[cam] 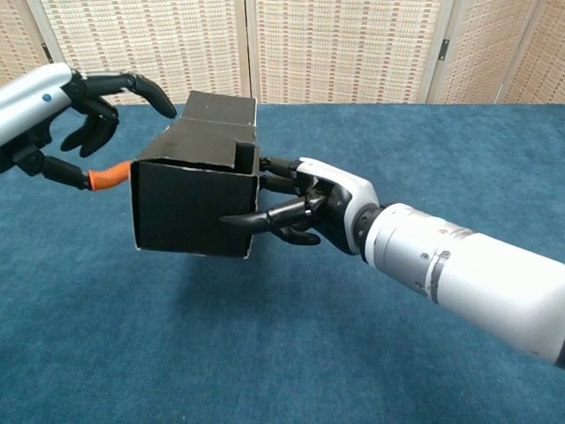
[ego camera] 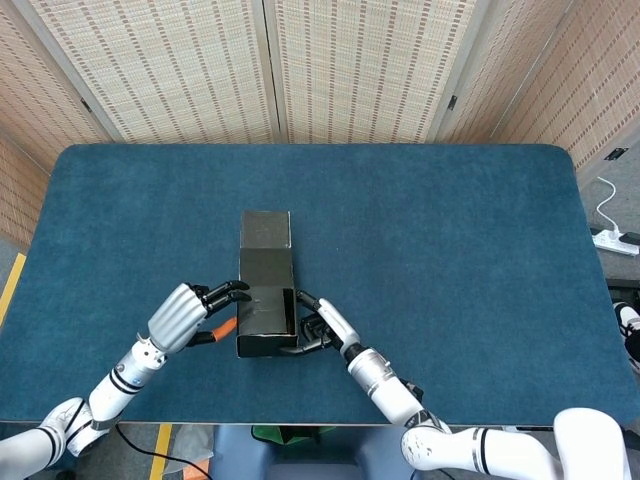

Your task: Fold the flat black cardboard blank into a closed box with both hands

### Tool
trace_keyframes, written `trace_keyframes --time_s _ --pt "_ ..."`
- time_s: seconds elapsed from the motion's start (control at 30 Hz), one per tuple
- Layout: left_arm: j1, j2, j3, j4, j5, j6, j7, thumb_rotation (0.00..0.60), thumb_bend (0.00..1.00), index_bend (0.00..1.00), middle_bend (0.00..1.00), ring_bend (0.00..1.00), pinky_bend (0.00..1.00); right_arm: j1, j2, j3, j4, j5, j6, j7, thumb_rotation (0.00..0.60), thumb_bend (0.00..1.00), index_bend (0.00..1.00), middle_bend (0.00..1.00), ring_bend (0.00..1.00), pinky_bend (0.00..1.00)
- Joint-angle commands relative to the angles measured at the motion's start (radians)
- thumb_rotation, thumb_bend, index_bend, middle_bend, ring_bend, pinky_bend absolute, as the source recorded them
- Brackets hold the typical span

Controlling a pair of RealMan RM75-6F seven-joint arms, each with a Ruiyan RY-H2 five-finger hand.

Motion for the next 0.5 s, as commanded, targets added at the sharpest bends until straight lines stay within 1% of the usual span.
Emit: trace_keyframes --time_s 0.03,0.23,0.5 --pt "-0.015 -0.020 0.015 0.042 0.020 -0.002 0.013 0.600 0.36 0.39 0.39 0.80 0.86 0.009 -0.016 -0.006 0.028 -0.016 0.010 -0.012 0.600 0.24 0.53 0.61 0.79 1.00" --pt "-0.034 -0.082 0.046 0.167 0.054 0.004 0.030 0.600 0.36 0.41 0.40 0.80 0.86 0.026 -0.052 -0.015 0.105 -0.042 0.020 -0.028 0.600 0.24 0.53 0.61 0.79 1.00" --pt "-0.051 -0.170 0.077 0.327 0.066 0.011 0.010 0.600 0.36 0.42 0.42 0.80 0.86 0.047 -0.109 -0.040 0.231 -0.094 0.030 -0.021 0.600 0.24 0.53 0.61 0.79 1.00"
